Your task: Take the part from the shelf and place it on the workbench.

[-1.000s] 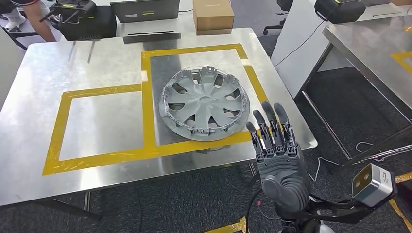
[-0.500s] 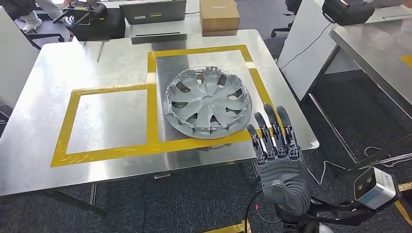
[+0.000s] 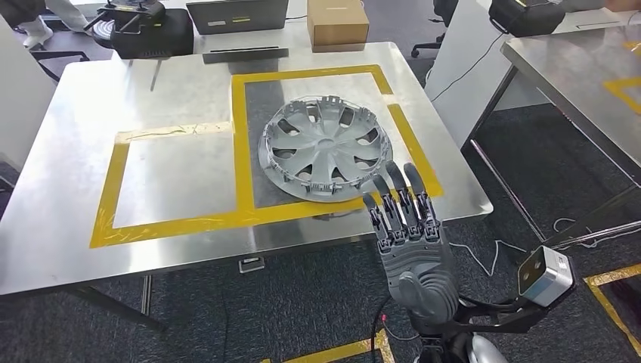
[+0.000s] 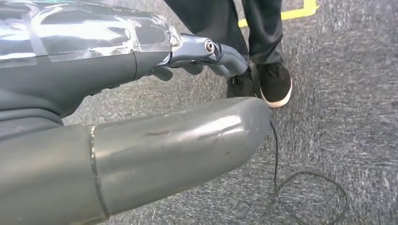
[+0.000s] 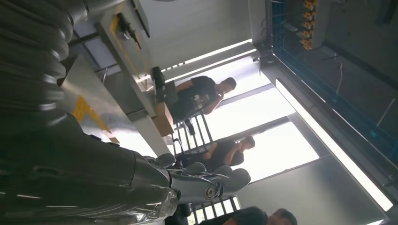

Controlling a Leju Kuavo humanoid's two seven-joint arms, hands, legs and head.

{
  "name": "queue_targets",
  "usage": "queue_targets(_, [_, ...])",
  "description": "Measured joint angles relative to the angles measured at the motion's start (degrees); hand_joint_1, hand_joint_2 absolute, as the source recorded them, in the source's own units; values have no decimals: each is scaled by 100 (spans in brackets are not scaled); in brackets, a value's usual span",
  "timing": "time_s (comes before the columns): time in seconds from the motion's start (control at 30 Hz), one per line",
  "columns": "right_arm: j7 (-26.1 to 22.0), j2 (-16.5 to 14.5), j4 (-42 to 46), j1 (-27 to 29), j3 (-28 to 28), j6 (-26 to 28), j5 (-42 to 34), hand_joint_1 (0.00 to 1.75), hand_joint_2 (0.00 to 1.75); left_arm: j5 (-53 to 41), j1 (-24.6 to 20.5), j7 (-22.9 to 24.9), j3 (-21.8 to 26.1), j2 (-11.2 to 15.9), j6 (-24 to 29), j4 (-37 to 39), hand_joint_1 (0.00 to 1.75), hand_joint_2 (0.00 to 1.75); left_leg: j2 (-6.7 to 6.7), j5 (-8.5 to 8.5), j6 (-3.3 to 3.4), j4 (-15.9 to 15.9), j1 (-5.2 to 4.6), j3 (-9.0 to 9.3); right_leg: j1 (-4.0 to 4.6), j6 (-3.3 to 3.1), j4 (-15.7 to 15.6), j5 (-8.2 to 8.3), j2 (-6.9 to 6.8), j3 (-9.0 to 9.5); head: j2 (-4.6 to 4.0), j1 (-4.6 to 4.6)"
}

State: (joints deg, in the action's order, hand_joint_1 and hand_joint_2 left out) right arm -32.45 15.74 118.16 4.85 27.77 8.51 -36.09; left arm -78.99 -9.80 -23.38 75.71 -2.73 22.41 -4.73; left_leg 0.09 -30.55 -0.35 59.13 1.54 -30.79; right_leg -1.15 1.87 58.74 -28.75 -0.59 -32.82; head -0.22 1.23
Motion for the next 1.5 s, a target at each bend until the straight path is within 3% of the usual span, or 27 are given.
queue_targets(0.03, [-1, 1, -9, -2, 5, 2, 5, 0, 175, -3, -4, -6, 2, -1, -3, 1, 0, 0, 2, 34, 52, -5, -3, -41, -1, 17, 203, -177, 3, -86, 0, 17])
queue_targets(0.13, [14, 3, -32, -5, 19, 15, 31, 0, 175, -38, -8, -32, 11, -8, -19, 7, 0, 0, 10, 134, 157, -1, -69, -186, 14, 23, 1274, -827, 9, -447, 1, 120])
queue_targets(0.17, [37, 6, -34, -6, 22, 21, 45, 0, 175, -61, -7, -45, 21, -17, -26, 9, 0, 0, 11, 166, 177, 0, -104, -230, 27, -6, 1488, -900, 11, -483, 1, 153])
queue_targets(0.2, [72, 12, -32, -10, 24, 26, 57, 0, 175, -85, -7, -61, 31, -31, -32, 12, 0, 0, 11, 196, 191, 1, -140, -266, 49, -54, 1493, -860, 15, -424, 2, 178])
queue_targets(0.23, [132, 24, -28, -20, 24, 30, 70, 0, 175, -102, -9, -78, 41, -51, -37, 15, 0, 0, 7, 225, 205, 1, -178, -293, 83, -123, 1271, -723, 22, -257, 2, 199])
queue_targets(0.33, [393, 95, 31, -109, 2, 35, 103, 0, 175, -106, -43, -114, 67, -172, -49, 20, 0, 0, -12, 310, 212, -3, -243, -341, 240, -443, 88, -330, 37, 448, 2, 181])
queue_targets(0.4, [581, 159, 110, -175, -42, 30, 117, 0, 175, -102, -69, -97, 88, -279, -53, 25, 0, 0, -12, 379, 166, -14, -207, -371, 319, -552, -227, -279, 13, 595, 2, 160])
queue_targets(0.47, [756, 215, 189, -232, -77, 14, 128, 0, 175, -119, -68, -58, 97, -367, -45, 32, 0, 0, -14, 431, 110, -46, -188, -399, 330, -561, -371, -134, -1, 593, 2, 219])
queue_targets(0.5, [829, 232, 222, -266, -83, 7, 155, 0, 175, -127, -61, -34, 98, -408, -39, 38, 0, 0, -18, 365, 84, -7, -193, -437, 308, -563, -470, -46, -8, 595, 2, 231])
queue_targets(0.57, [929, 239, 288, -320, -84, 3, 243, 0, 175, -127, -44, 7, 99, -457, -31, 47, 0, 0, -29, 0, 20, 358, -180, -592, 246, -522, -615, 114, -25, 558, 1, 202])
queue_targets(0.63, [983, 238, 331, -339, -83, 9, 319, 0, 175, -123, -22, 23, 101, -468, -30, 49, 0, 0, -34, -416, -73, 993, -117, -783, 211, -466, -602, 187, -33, 447, 1, 134])
queue_targets(0.67, [999, 238, 344, -340, -82, 12, 338, 0, 175, -122, -9, 25, 101, -469, -30, 49, 0, 0, -31, -506, -123, 1225, -81, -827, 187, -429, -570, 210, -41, 383, 0, 116])
queue_targets(0.7, [1010, 238, 355, -342, -81, 15, 350, 0, 175, -122, 3, 25, 102, -472, -31, 49, 0, 0, -23, -482, -178, 1280, -45, -784, 154, -394, -523, 229, -47, 310, 0, 104])
queue_targets(0.73, [1014, 238, 366, -344, -80, 20, 358, 0, 175, -119, 12, 26, 102, -475, -32, 49, 0, 0, -8, -367, -238, 1133, -6, -643, 114, -355, -461, 242, -51, 231, 1, 97])
queue_targets(0.8, [1017, 239, 395, -348, -80, 31, 364, 0, 175, -87, 16, 34, 105, -484, -39, 49, 0, 0, 30, -147, -359, 443, 59, -177, 34, -256, -299, 240, -50, 68, 2, 77])
queue_targets(0.87, [1018, 240, 445, -357, -75, 54, 384, 0, 175, 35, 16, 61, 136, -490, -71, 49, 0, 0, 25, -76, -324, 32, 61, 53, 6, -150, -160, 238, -32, -47, 2, 85])
queue_targets(0.97, [1019, 251, 533, -329, -65, 117, 426, 0, 175, 281, 16, 107, 256, -472, -175, 49, 0, 0, 1, -30, -133, 18, 38, -10, 0, -50, -118, 299, 1, -103, 2, 157])
queue_targets(1.0, [1019, 262, 555, -305, -63, 146, 428, 0, 175, 318, 14, 116, 295, -465, -206, 49, 0, 0, 0, 2, -80, 11, 39, -30, -4, -29, -80, 250, 4, -132, 2, 185])
queue_targets(1.07, [1014, 287, 595, -248, -63, 203, 414, 0, 175, 319, 12, 140, 361, -456, -234, 49, 0, 0, -5, 66, 22, -6, 45, -94, -10, 6, 311, -94, 9, -277, 2, 252])
queue_targets(1.13, [994, 306, 620, -179, -63, 255, 356, 0, 175, 293, 14, 164, 413, -452, -226, 49, 0, 0, -9, 111, 85, -5, 21, -162, -9, 24, 1061, -564, 16, -504, 2, 330])
queue_targets(1.17, [974, 312, 624, -142, -62, 273, 326, 0, 175, 289, 15, 173, 435, -451, -217, 49, 0, 0, -9, 133, 102, -4, 0, -194, -7, 16, 1362, -700, 18, -575, 2, 363])
queue_targets(1.2, [951, 316, 623, -112, -59, 286, 308, 0, 175, 290, 16, 175, 459, -450, -209, 49, 0, 0, -10, 155, 112, -3, -22, -225, -1, -8, 1487, -728, 19, -572, 2, 387])
queue_targets(1.23, [929, 320, 622, -93, -56, 295, 304, 0, 175, 294, 16, 175, 483, -448, -203, 49, 0, 0, -12, 176, 118, -3, -47, -252, 12, -50, 1388, -643, 23, -469, 2, 407])
queue_targets(1.3, [892, 328, 627, -78, -52, 307, 308, 0, 175, 296, 13, 174, 520, -451, -185, 49, 0, 0, -17, 211, 120, -3, -83, -285, 73, -201, 674, -323, 50, -29, 2, 425])
queue_targets(1.37, [860, 341, 641, -62, -52, 329, 302, 0, 175, 272, 4, 173, 540, -472, -145, 46, 0, 0, -23, 255, 80, -5, -86, -313, 147, -337, 2, -150, 82, 347, 2, 391])
queue_targets(1.43, [809, 360, 651, -25, -55, 366, 273, 0, 175, 233, -2, 171, 560, -488, -104, 46, 0, 0, -27, 315, 3, -26, -47, -337, 202, -374, -195, -126, 90, 434, 2, 375])
queue_targets(1.5, [748, 369, 652, 11, -55, 396, 237, 0, 175, 199, -2, 169, 571, -493, -81, 49, 0, 0, -33, 308, -69, -33, -42, -357, 203, -384, -357, -35, 72, 466, 2, 410])
